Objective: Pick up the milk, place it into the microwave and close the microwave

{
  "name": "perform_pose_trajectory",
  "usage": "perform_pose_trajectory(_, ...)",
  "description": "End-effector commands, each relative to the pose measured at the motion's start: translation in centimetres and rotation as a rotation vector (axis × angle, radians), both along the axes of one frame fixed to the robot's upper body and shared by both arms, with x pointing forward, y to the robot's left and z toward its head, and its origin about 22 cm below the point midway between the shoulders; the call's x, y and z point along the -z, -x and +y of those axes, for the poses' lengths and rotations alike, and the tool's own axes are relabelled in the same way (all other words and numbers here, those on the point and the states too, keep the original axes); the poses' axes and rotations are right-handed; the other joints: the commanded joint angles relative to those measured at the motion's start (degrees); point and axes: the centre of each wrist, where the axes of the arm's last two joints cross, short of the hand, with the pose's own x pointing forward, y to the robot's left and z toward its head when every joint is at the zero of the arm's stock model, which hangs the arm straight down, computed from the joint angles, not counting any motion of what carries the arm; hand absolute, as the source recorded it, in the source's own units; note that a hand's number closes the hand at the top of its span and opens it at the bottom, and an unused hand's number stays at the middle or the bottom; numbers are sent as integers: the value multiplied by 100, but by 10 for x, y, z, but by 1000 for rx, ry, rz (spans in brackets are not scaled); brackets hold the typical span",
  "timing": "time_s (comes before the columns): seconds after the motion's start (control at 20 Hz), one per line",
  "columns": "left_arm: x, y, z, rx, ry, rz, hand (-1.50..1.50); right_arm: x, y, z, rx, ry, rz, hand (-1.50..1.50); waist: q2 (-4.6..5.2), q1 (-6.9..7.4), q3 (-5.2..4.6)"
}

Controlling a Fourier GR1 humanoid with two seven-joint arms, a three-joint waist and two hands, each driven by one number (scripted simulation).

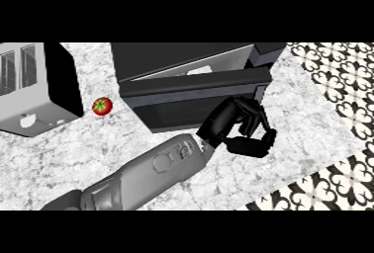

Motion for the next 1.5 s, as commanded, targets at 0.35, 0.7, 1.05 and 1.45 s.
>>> perform_pose_trajectory(0.35,-32,-29,-8,-73,23,-38,150,-23,-8,-6,-55,39,-22,-150,131,-392,19)
perform_pose_trajectory(0.7,-43,-40,-9,-120,34,-41,150,-37,-13,-12,-53,56,-42,-150,165,-585,18)
perform_pose_trajectory(1.05,-43,-43,-9,-163,39,-50,150,-50,-17,-19,-57,101,-42,-150,189,-704,24)
perform_pose_trajectory(1.45,-43,-40,-11,-179,51,-61,150,-57,-23,-24,-62,82,-50,-150,213,-770,39)
